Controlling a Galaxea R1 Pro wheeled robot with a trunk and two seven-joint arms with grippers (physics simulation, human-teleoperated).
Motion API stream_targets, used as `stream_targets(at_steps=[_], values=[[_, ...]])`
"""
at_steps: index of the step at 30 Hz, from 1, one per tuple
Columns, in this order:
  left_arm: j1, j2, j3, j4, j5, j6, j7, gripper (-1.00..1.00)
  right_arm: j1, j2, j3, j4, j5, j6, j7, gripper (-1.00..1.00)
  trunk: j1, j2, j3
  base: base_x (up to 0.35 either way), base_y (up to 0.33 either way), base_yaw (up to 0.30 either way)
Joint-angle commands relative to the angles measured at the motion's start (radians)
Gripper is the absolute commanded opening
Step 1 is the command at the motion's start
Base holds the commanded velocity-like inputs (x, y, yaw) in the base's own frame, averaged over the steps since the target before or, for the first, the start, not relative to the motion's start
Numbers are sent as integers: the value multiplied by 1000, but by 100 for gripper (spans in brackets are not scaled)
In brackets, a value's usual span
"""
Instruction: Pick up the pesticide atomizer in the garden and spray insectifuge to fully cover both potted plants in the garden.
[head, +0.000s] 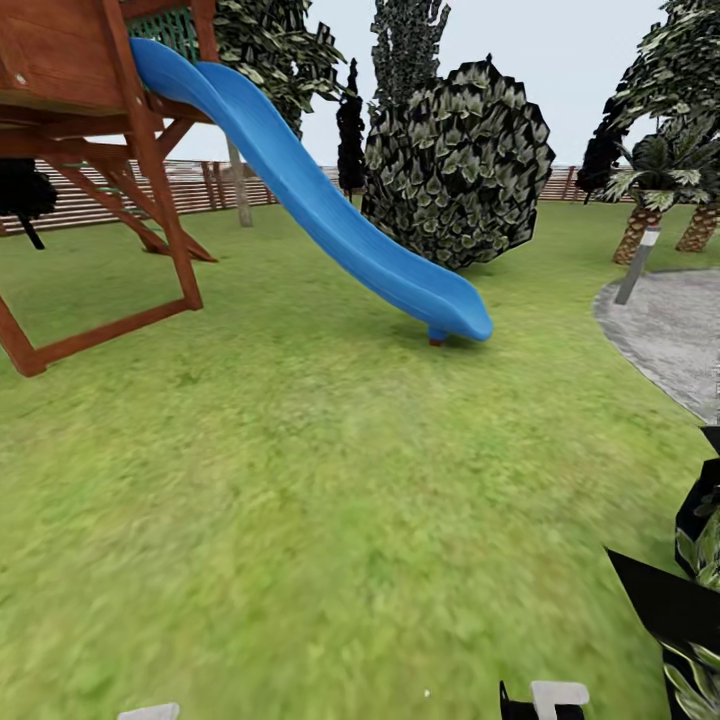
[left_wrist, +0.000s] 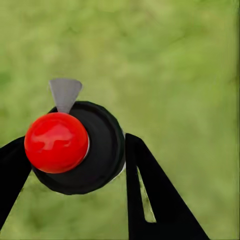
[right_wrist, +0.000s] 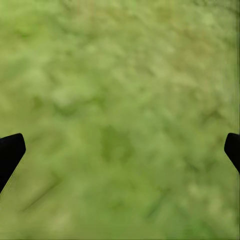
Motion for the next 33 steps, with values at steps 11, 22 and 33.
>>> stream_targets(at_steps=[11,22,33], values=[[0,0,6,0,9,-1,-10,-100,-1,0,-4,1,11,-2,-5,100,0,0,-1,335,135,-263],[0,0,5,-1,9,-1,-10,-100,-1,0,-4,1,11,-2,-5,100,0,0,-1,335,100,-201],[0,0,5,-1,9,-1,-10,-100,-1,0,-4,1,12,-2,-5,100,0,0,-1,335,92,-3]])
